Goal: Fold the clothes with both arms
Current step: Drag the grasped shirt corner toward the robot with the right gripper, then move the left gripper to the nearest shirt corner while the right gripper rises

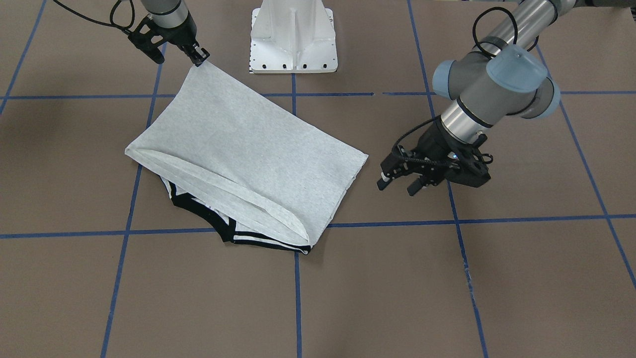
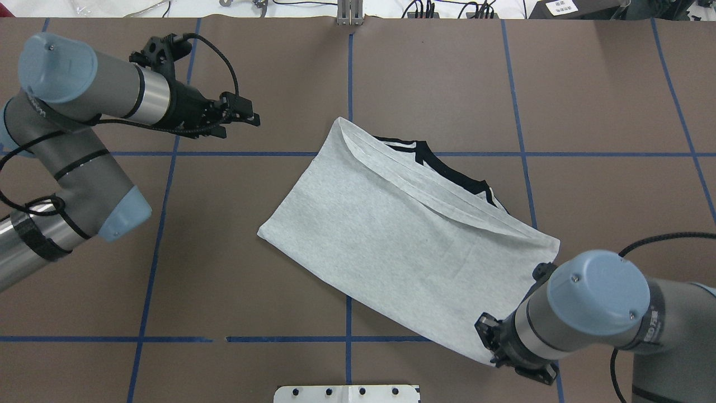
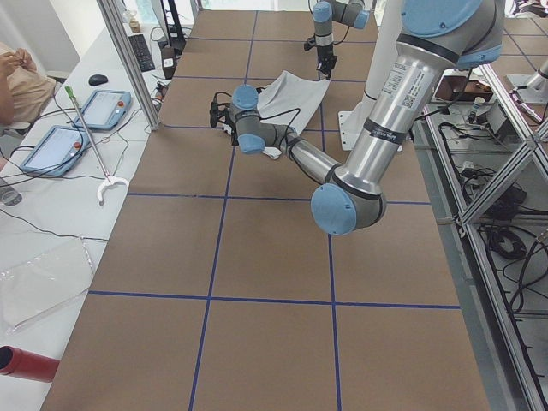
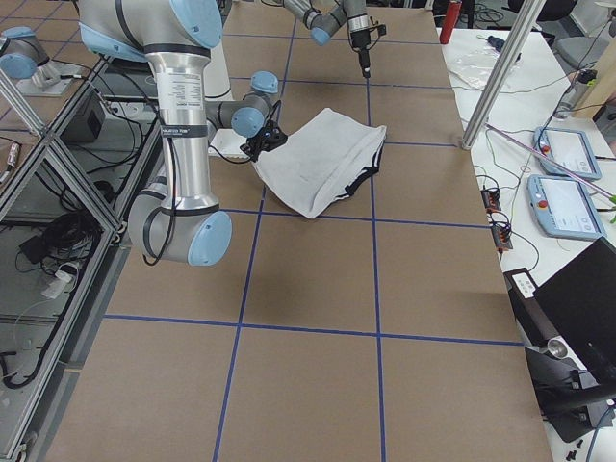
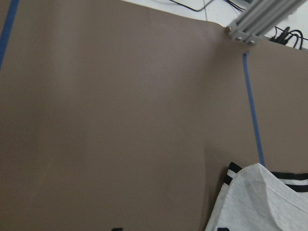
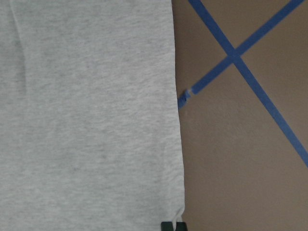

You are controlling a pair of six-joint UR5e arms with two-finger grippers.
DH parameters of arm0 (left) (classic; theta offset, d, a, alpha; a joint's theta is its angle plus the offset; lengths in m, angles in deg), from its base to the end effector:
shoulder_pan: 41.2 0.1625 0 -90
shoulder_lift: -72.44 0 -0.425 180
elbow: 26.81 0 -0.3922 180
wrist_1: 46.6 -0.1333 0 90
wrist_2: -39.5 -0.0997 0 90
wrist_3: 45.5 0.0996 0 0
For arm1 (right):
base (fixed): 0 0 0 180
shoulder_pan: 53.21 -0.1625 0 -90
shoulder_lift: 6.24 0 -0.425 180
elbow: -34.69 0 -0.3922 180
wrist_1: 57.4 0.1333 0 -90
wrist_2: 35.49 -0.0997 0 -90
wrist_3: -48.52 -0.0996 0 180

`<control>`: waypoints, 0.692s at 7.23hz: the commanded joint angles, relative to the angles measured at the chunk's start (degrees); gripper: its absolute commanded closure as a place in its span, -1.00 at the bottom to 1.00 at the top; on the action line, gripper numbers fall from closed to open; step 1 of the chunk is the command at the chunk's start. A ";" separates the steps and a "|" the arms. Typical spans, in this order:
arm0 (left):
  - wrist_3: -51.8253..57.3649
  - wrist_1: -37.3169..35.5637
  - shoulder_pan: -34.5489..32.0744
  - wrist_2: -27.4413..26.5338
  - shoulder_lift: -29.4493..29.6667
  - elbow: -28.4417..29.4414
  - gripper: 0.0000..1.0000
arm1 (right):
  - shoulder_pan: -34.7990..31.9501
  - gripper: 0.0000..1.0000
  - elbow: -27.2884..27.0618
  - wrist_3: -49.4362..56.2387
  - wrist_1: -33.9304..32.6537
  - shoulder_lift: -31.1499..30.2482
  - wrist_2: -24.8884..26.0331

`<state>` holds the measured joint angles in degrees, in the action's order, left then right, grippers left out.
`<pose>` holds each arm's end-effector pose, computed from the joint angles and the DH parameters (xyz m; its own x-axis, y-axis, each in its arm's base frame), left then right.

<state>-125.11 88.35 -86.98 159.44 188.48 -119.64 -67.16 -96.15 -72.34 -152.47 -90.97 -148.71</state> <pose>0.3869 -0.5175 0.2833 0.2429 -0.0255 -0.9697 0.2470 0.9683 0.0364 -0.4104 -0.1988 0.3066 0.6436 0.6456 0.4111 -0.3500 0.7259 -0.5921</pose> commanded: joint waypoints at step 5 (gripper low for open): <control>-17.74 -3.27 11.93 -3.99 -8.11 -12.72 -0.97 | -3.94 -1.00 -3.72 -3.24 -1.70 6.03 3.71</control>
<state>-139.66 86.55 -76.77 157.98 180.53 -131.97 -65.38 -99.33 -75.42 -154.18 -88.43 -145.30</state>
